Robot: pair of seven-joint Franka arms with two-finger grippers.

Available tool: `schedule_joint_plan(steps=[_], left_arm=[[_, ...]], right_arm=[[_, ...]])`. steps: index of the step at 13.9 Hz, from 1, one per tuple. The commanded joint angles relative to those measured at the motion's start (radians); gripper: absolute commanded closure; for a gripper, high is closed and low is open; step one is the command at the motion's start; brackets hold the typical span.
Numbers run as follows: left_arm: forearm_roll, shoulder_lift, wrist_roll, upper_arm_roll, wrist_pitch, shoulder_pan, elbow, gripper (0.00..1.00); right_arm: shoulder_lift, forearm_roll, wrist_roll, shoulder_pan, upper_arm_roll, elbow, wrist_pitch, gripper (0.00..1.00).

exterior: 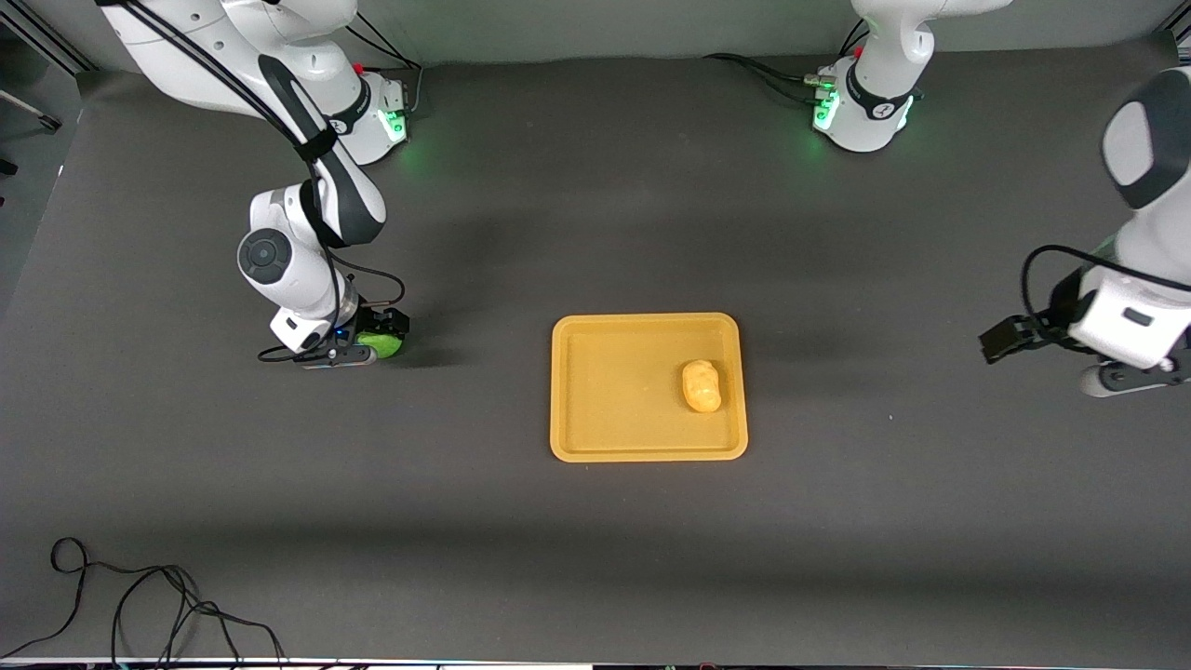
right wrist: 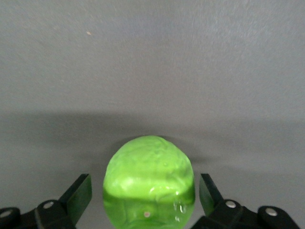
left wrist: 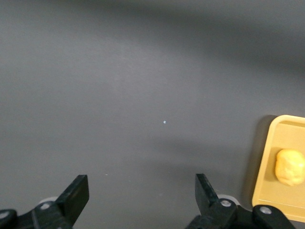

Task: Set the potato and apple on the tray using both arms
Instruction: 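Lower the right gripper onto the green apple and grasp it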

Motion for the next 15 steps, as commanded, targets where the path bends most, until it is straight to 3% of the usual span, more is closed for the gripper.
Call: schedule_joint_plan(steps=[1,2,3,6,8,11,15], left_arm=[[-0.042,-0.041,0.119,0.038,-0.028,-0.012,-0.013,0.01],[-0.042,-0.044,0.137,0.070,-0.060,-0.051,-0.014,0.02],[-0.042,-0.047,0.139,0.116,-0.074,-0.090,-0.016,0.02],[-0.042,-0.050,0.138,0.114,-0.074,-0.101,-0.014,0.01],[-0.039,-0.050,0.142,0.113,-0.068,-0.095,-0.011,0.01],[-0.045,-0.050,0.168,0.117,-0.072,-0.087,0.030,0.01],[-0.047,-0.052,0.158,0.117,-0.095,-0.087,0.055,0.01]], right_arm=[[0.015,0.000,0.023,0.003,-0.005,-0.002,0.014,0.15],[0.015,0.001,0.023,0.002,-0.006,-0.001,0.014,0.38],[0.013,0.001,0.023,0.002,-0.008,0.001,0.014,0.50],[-0.054,0.000,0.029,0.003,-0.022,0.028,-0.001,0.51],[-0.094,0.000,0.064,0.013,-0.017,0.092,-0.096,0.51],[-0.009,0.000,0.182,0.098,-0.013,0.417,-0.381,0.51],[0.252,0.001,0.434,0.245,-0.013,0.920,-0.638,0.51]])
